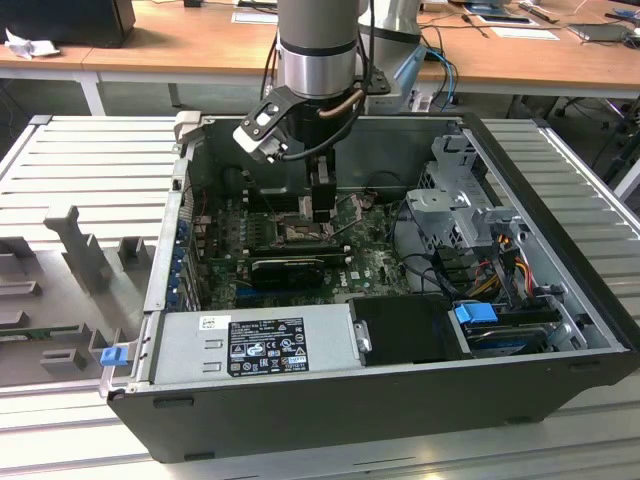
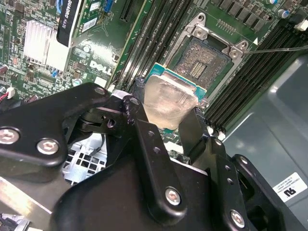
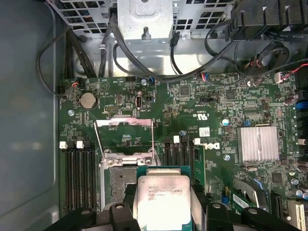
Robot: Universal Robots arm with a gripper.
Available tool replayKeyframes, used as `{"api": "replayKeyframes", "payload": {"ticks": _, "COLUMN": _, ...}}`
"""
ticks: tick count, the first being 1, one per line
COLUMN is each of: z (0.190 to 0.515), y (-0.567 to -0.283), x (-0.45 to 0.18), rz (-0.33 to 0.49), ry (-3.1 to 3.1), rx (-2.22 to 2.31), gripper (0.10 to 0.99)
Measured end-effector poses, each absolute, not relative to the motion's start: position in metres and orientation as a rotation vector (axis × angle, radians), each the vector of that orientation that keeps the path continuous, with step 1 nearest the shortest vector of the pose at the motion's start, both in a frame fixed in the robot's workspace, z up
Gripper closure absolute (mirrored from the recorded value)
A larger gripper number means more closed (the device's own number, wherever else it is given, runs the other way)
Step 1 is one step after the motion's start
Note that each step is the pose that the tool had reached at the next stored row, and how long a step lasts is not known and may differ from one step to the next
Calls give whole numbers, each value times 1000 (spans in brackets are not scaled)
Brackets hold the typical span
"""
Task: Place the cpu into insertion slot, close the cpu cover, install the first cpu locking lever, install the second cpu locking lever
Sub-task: 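Place the cpu into insertion slot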
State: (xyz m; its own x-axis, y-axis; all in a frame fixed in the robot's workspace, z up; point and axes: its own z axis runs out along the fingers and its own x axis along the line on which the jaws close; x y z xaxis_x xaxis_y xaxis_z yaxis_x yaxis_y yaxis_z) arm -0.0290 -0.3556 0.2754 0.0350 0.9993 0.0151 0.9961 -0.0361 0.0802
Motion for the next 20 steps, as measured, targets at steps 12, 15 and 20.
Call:
{"api": "replayKeyframes", "payload": {"ticks": 12, "z": 253, "y": -350, "x": -33, "rz": 104, "ry": 2175, "rx": 2200, "gripper": 557}}
{"api": "replayKeyframes", "payload": {"ticks": 15, "z": 249, "y": -346, "x": -33, "rz": 104, "ry": 2175, "rx": 2200, "gripper": 557}}
{"api": "replayKeyframes", "payload": {"ticks": 20, "z": 244, "y": -342, "x": -33, "rz": 102, "ry": 2174, "rx": 2199, "gripper": 557}}
